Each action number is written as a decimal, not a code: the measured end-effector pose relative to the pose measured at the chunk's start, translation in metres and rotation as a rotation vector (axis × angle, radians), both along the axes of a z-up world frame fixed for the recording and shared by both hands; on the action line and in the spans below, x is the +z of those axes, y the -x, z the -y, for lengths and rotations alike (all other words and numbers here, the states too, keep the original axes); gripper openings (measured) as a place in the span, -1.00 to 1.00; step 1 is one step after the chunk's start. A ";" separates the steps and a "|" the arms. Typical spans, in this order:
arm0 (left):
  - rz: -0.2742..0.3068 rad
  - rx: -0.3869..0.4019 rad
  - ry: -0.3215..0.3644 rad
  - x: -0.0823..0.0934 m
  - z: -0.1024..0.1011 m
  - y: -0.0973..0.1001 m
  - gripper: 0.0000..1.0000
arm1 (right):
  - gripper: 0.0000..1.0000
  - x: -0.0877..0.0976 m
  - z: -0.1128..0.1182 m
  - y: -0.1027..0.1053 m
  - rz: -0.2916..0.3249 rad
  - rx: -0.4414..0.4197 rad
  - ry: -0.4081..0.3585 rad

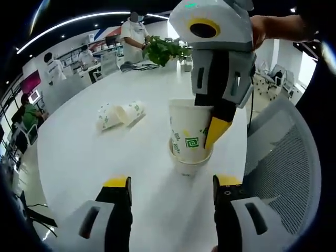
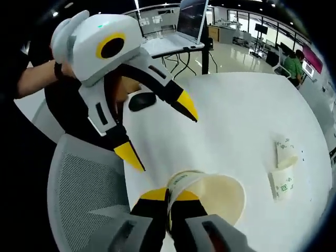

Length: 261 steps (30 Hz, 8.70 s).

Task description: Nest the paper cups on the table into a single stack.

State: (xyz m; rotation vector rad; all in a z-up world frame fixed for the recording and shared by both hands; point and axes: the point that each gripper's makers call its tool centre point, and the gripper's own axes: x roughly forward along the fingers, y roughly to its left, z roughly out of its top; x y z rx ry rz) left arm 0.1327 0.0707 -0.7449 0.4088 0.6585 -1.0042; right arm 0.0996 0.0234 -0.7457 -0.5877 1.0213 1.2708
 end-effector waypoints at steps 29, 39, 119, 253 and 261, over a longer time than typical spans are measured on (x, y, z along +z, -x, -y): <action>-0.021 -0.017 -0.014 -0.005 0.009 0.009 0.21 | -0.74 0.000 0.006 -0.007 0.043 0.021 -0.019; -0.029 -0.016 -0.013 -0.011 0.007 0.006 0.21 | -0.54 0.032 0.013 -0.016 0.069 -0.024 -0.097; -0.077 0.170 0.046 -0.017 -0.012 0.018 0.20 | 0.12 -0.086 0.103 -0.268 0.348 0.002 0.148; -0.098 -0.123 0.101 0.090 0.100 -0.018 -1.00 | -0.29 0.078 0.021 -0.058 0.588 0.016 -0.294; -0.097 -0.174 0.008 0.080 0.094 -0.007 -1.00 | -0.18 0.060 0.030 -0.051 0.550 0.030 -0.238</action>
